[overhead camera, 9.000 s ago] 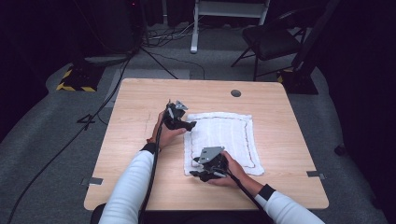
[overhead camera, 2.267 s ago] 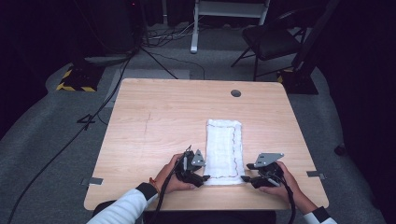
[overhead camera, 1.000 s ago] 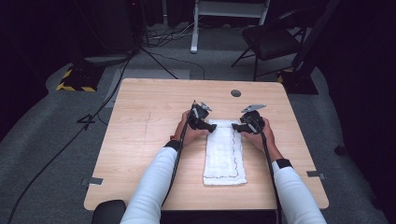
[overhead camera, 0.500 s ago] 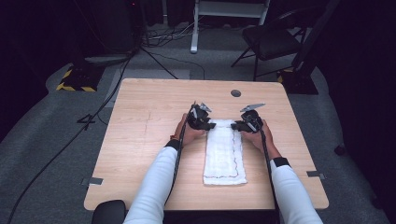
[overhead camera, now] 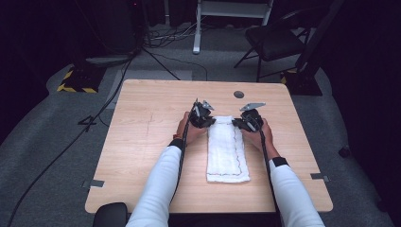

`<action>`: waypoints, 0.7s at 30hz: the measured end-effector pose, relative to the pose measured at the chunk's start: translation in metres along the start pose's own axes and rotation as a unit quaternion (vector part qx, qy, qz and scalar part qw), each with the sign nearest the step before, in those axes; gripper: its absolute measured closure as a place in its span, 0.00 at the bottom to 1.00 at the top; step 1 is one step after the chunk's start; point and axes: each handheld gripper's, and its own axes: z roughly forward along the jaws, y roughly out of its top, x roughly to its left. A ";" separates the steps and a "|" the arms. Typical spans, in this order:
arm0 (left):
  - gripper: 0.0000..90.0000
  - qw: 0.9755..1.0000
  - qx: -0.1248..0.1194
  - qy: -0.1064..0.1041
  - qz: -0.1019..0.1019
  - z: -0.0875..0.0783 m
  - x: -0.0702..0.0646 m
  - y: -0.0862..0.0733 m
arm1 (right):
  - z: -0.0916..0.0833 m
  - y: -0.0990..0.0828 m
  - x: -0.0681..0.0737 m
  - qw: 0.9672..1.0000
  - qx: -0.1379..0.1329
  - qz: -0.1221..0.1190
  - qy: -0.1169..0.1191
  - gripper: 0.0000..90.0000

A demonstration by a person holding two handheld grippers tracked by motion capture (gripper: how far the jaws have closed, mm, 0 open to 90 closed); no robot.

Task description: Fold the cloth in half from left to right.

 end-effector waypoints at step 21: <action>0.91 0.997 -0.031 0.045 0.045 -0.038 0.003 0.039 | -0.025 0.033 0.004 0.998 -0.059 -0.026 -0.028 0.92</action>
